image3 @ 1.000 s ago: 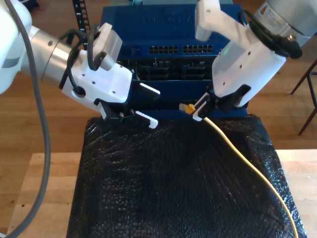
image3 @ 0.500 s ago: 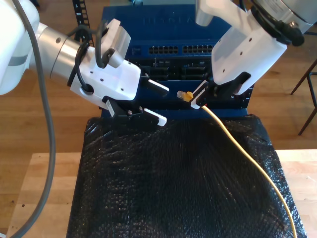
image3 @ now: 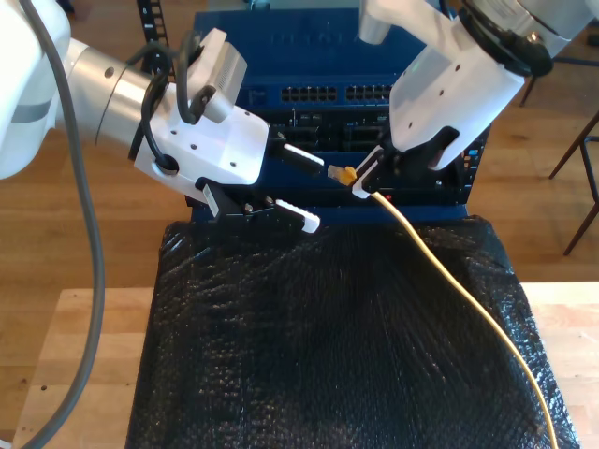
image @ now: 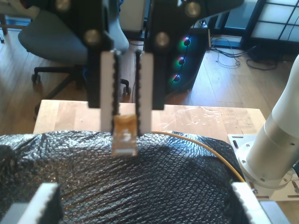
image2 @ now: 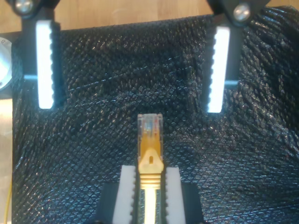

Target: Grab the cable and plug it in

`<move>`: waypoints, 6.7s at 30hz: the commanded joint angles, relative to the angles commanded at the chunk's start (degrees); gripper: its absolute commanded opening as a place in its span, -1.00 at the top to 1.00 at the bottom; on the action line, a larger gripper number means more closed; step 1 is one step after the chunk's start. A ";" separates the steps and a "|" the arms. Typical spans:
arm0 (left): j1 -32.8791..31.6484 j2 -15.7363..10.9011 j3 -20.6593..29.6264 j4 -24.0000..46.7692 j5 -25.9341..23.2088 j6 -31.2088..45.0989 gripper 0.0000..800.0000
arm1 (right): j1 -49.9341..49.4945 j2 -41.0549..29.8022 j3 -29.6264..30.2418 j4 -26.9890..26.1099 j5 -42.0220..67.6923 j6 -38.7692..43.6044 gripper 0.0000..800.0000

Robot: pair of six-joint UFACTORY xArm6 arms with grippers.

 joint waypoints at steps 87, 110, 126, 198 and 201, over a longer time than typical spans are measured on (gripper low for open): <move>0.53 -2.37 2.99 -2.99 -3.34 1.32 0.28 | 1.49 2.73 -0.53 1.76 -0.44 0.18 0.99; 0.53 -2.81 3.34 -3.08 -3.69 1.32 0.55 | 1.41 2.73 -0.79 1.76 -0.44 0.18 0.98; 0.62 -3.43 4.66 -3.16 -4.13 1.32 0.99 | 1.49 2.73 -0.62 1.85 -0.44 0.00 0.46; 6.77 8.26 2.29 -19.78 12.48 -9.05 0.99 | -1.14 -21.27 16.79 2.81 -19.08 -30.68 -0.94; 6.95 9.14 2.29 -20.13 12.75 -9.49 0.99 | -1.05 -22.15 17.32 2.90 -19.16 -31.03 -0.94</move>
